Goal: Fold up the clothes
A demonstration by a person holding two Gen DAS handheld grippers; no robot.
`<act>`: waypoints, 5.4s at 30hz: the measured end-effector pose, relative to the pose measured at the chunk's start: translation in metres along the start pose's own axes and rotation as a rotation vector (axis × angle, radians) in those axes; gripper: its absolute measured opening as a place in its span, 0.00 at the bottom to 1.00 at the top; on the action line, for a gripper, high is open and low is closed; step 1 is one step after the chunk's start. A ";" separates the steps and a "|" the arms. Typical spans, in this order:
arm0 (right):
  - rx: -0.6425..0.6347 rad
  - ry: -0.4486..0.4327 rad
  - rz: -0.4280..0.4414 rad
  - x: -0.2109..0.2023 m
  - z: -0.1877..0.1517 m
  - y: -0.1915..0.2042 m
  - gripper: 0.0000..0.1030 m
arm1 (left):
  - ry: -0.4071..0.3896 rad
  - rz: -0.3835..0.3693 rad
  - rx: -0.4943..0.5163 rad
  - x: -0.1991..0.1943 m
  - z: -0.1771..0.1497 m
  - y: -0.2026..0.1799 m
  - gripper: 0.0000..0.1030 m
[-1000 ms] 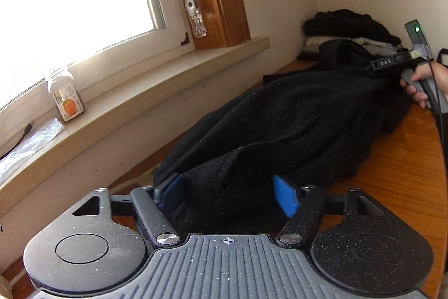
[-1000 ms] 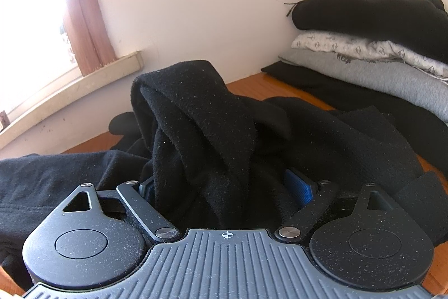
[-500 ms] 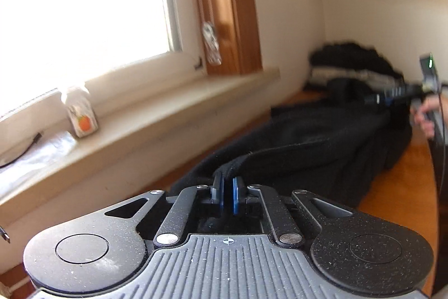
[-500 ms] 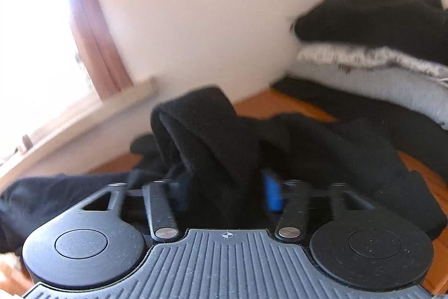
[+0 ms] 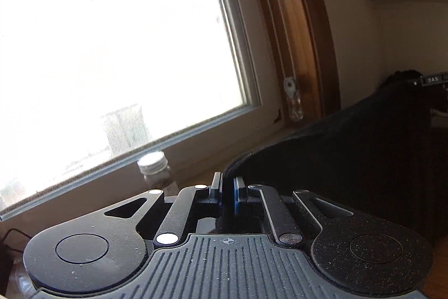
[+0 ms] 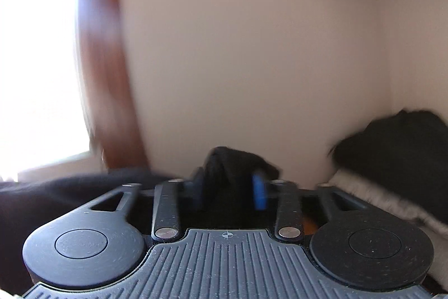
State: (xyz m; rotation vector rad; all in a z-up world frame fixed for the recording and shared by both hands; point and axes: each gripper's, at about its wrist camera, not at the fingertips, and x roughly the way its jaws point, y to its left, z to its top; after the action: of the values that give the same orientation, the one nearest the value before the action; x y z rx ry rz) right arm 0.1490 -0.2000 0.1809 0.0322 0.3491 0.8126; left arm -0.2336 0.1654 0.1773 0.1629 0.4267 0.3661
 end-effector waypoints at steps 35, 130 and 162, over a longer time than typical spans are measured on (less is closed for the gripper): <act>-0.232 0.369 0.003 0.003 -0.119 -0.068 0.65 | 0.106 -0.454 -0.078 0.071 -0.078 -0.089 0.45; -0.421 0.125 0.186 -0.020 -0.102 0.135 0.81 | -0.012 -0.169 -0.325 0.025 -0.117 0.052 1.00; -0.530 0.221 0.529 -0.035 -0.146 0.262 0.52 | 0.043 -0.133 -0.348 0.039 -0.118 0.050 1.00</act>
State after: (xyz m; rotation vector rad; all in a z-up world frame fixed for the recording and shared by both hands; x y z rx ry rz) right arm -0.1045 -0.0597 0.0954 -0.4814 0.3274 1.4189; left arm -0.2674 0.2357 0.0680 -0.2112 0.4077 0.3084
